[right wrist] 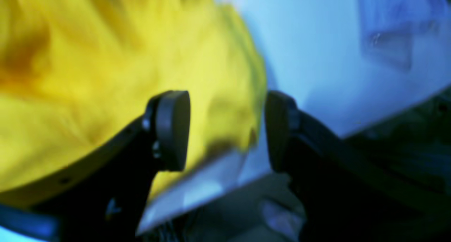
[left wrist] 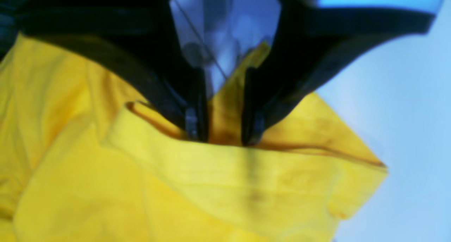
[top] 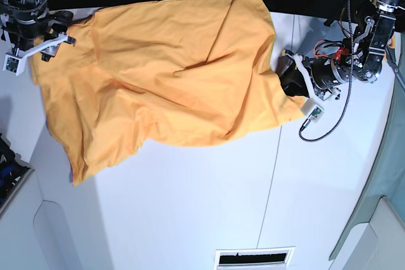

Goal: Layout the t-shirt on the table in an organized manner, then fold the t-shirt properly
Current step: 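Lift the shirt and pull the right gripper away from the left gripper, then swing the held shirt up and lay it flat across the table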

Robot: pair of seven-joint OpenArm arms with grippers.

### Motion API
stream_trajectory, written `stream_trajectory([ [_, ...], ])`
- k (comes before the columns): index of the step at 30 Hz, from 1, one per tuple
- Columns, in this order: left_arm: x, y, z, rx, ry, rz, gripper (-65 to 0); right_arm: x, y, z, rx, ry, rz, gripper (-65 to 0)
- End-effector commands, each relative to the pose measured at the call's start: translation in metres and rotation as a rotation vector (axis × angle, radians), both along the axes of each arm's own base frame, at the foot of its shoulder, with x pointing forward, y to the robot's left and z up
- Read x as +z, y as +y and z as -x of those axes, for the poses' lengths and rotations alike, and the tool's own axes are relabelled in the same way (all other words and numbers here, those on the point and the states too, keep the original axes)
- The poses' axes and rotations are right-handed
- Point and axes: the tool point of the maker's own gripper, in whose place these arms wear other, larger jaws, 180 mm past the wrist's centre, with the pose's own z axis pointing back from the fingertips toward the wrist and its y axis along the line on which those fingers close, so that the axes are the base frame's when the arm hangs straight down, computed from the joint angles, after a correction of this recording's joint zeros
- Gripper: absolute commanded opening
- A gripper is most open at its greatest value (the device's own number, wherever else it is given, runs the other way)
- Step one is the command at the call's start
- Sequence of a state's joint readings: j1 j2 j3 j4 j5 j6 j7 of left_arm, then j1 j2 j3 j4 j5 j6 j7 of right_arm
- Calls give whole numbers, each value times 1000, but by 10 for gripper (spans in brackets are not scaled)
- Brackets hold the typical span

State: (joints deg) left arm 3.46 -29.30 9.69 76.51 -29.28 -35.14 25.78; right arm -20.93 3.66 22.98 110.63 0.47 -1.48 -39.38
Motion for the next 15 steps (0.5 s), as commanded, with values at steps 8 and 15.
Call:
stream_trajectory([
  [8, 61, -10, -29, -41, -165, 51, -443, 60, -4, -88, -2, -281, 8, -312],
  [15, 58, 5, -38, 43, -171, -5, -343, 45, -7, -171, 0, -333, -62, -312],
])
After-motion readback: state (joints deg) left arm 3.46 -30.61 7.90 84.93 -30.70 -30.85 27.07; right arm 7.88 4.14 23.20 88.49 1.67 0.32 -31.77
